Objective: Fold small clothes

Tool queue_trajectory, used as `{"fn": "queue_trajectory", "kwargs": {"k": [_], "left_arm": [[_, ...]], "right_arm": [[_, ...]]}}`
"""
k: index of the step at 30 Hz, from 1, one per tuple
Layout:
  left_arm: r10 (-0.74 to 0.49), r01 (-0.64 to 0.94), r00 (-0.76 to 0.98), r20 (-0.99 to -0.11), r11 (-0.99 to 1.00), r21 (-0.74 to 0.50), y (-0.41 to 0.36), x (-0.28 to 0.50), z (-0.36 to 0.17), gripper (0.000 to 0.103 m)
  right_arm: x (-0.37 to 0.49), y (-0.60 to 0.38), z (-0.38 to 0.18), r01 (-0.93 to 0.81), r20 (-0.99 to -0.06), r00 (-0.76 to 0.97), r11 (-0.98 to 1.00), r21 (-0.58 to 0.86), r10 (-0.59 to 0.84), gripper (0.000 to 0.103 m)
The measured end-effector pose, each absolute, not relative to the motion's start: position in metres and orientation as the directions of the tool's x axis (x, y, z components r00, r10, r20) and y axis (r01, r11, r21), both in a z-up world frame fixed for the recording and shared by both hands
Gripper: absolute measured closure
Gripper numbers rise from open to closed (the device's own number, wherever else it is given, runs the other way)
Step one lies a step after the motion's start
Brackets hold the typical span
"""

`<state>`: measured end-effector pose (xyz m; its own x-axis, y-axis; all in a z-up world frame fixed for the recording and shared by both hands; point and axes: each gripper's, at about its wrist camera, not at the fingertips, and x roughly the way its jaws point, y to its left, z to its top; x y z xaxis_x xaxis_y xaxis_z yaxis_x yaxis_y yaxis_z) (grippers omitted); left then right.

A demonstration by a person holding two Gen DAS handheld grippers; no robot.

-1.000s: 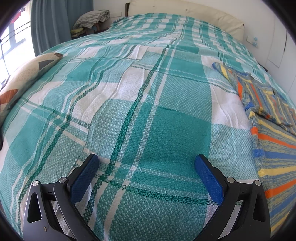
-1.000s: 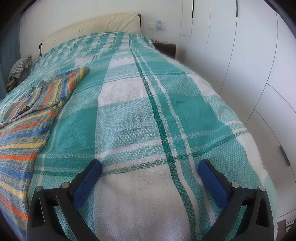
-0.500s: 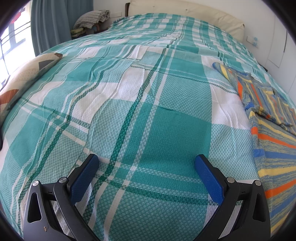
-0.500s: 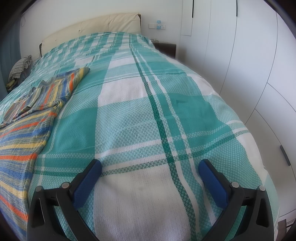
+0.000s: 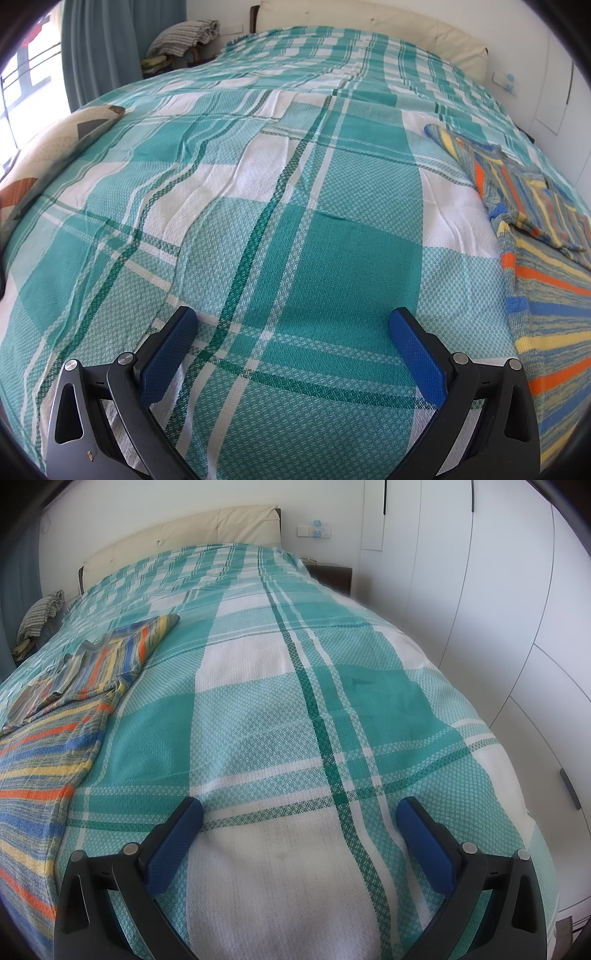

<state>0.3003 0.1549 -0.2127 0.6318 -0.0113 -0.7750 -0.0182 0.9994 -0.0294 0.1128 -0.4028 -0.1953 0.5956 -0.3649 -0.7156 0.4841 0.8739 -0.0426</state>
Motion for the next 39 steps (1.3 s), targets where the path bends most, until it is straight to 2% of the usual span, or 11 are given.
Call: {"fn": "queue_trajectory", "kwargs": {"k": [7, 10, 14, 19, 25, 26, 27, 28, 29, 34, 39], "left_arm": [[-0.044, -0.005, 0.545, -0.838, 0.998, -0.055, 0.158, 0.300, -0.196, 0.002], [-0.201, 0.059, 0.506, -0.839, 0.978, -0.198, 0.158, 0.259, -0.169, 0.004], [-0.302, 0.185, 0.379, -0.875, 0.951, -0.248, 0.130, 0.187, -0.169, 0.004], [-0.229, 0.253, 0.277, -0.933, 0.954, -0.159, 0.090, 0.151, -0.187, 0.010], [-0.217, 0.278, 0.151, -0.964, 0.946, -0.169, 0.069, 0.132, -0.193, 0.035], [-0.202, 0.295, 0.139, -0.970, 0.943, -0.154, 0.065, 0.129, -0.194, 0.054], [-0.191, 0.310, 0.129, -0.973, 0.940, -0.144, 0.061, 0.126, -0.196, 0.084], [-0.194, 0.314, 0.117, -0.974, 0.938, -0.149, 0.059, 0.125, -0.196, 0.098], [-0.205, 0.307, 0.108, -0.973, 0.938, -0.163, 0.060, 0.125, -0.194, 0.097], [-0.375, 0.235, 0.070, -0.924, 0.907, -0.351, 0.074, 0.141, -0.172, 0.098], [-0.522, 0.182, 0.132, -0.843, 0.848, -0.497, 0.080, 0.215, -0.136, 0.098]], "right_arm": [[0.117, -0.404, -0.194, 0.476, -0.752, 0.564, 0.879, -0.039, -0.340, 0.000], [0.118, -0.406, -0.176, 0.421, -0.808, 0.525, 0.907, -0.027, -0.267, 0.001], [0.082, -0.384, -0.144, 0.315, -0.831, 0.544, 0.946, 0.073, -0.117, 0.001], [0.036, -0.329, -0.155, 0.198, -0.887, 0.418, 0.933, 0.300, 0.197, 0.003], [0.021, -0.273, -0.181, 0.132, -0.904, 0.289, 0.922, 0.363, 0.315, 0.028], [0.023, -0.268, -0.185, 0.123, -0.908, 0.280, 0.926, 0.356, 0.312, 0.046], [0.025, -0.265, -0.189, 0.116, -0.913, 0.262, 0.929, 0.353, 0.314, 0.058], [0.027, -0.263, -0.192, 0.117, -0.917, 0.245, 0.929, 0.351, 0.316, 0.087], [0.029, -0.263, -0.193, 0.125, -0.914, 0.241, 0.924, 0.363, 0.326, 0.097], [0.038, -0.278, -0.171, 0.134, -0.867, 0.284, 0.879, 0.458, 0.409, 0.097], [0.079, -0.308, -0.137, 0.131, -0.781, 0.393, 0.811, 0.570, 0.486, 0.097]]}}
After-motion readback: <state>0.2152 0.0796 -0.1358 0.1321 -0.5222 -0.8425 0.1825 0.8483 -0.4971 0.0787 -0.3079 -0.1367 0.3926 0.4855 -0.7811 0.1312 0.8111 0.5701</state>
